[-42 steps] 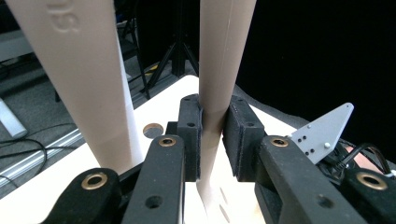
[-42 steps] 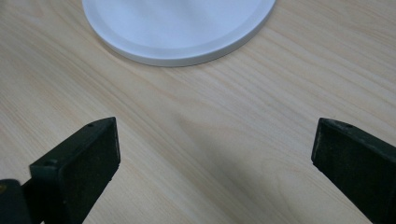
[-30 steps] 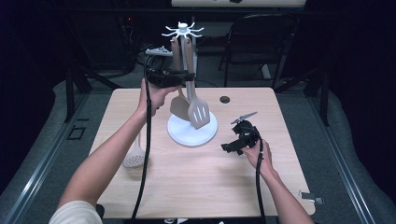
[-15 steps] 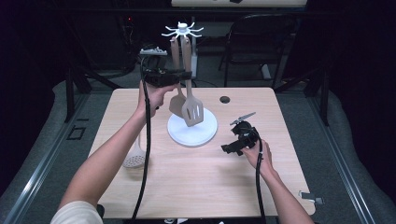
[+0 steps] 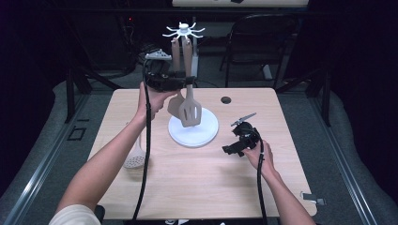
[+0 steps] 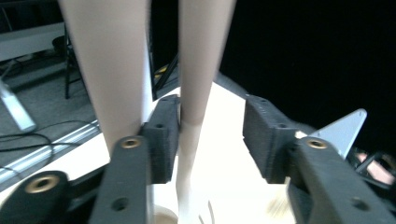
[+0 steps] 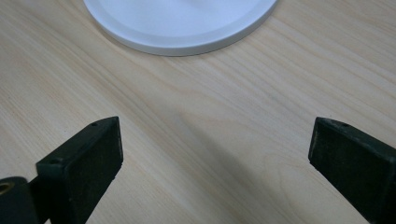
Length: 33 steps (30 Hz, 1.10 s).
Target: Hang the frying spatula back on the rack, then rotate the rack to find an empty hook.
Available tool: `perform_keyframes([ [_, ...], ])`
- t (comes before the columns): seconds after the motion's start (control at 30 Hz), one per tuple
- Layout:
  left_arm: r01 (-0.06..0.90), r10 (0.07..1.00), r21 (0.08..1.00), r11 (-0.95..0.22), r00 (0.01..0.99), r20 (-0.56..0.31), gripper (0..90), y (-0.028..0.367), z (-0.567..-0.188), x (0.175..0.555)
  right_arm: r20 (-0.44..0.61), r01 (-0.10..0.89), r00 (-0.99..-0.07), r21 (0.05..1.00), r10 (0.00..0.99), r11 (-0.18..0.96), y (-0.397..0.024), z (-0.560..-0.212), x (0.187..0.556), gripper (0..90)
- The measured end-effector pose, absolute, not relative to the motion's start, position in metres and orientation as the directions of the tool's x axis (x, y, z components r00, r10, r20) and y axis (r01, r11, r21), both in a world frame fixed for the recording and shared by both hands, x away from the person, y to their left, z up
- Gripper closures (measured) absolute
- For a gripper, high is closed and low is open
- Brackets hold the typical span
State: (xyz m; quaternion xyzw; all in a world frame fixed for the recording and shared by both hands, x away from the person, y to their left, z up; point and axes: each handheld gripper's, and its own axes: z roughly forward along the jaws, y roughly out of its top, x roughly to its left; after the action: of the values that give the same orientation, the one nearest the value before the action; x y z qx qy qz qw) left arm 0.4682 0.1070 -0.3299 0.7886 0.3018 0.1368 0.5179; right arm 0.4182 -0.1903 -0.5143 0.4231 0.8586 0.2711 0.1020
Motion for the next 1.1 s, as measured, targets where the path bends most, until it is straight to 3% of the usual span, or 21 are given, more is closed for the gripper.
perform_keyframes([
  [0.13, 0.319, 0.619, 0.894, -0.314, 0.783, -0.062, 48.9, 0.109, -0.329, 0.461, 0.059, 0.672, -0.621, 0.553, 0.782, 0.492, -0.189, -0.515, 0.418, 2.9],
  [0.3, 0.295, 0.608, 0.894, -0.337, 0.793, -0.032, 49.5, 0.114, -0.330, 0.453, 0.050, 0.676, -0.621, 0.540, 0.782, 0.502, -0.189, -0.515, 0.418, 3.1],
  [0.4, 0.279, 0.606, 0.896, -0.345, 0.795, -0.014, 53.9, 0.117, -0.328, 0.449, 0.049, 0.677, -0.618, 0.541, 0.785, 0.499, -0.189, -0.515, 0.418, 3.1],
  [0.77, 0.252, 0.650, 0.912, -0.325, 0.760, 0.022, 83.0, 0.135, -0.314, 0.447, 0.051, 0.683, -0.614, 0.534, 0.787, 0.498, -0.190, -0.515, 0.420, 3.6],
  [1.1, 0.218, 0.682, 0.928, -0.303, 0.729, 0.051, 88.8, 0.143, -0.291, 0.451, 0.049, 0.683, -0.618, 0.527, 0.784, 0.506, -0.191, -0.517, 0.420, 4.4],
])
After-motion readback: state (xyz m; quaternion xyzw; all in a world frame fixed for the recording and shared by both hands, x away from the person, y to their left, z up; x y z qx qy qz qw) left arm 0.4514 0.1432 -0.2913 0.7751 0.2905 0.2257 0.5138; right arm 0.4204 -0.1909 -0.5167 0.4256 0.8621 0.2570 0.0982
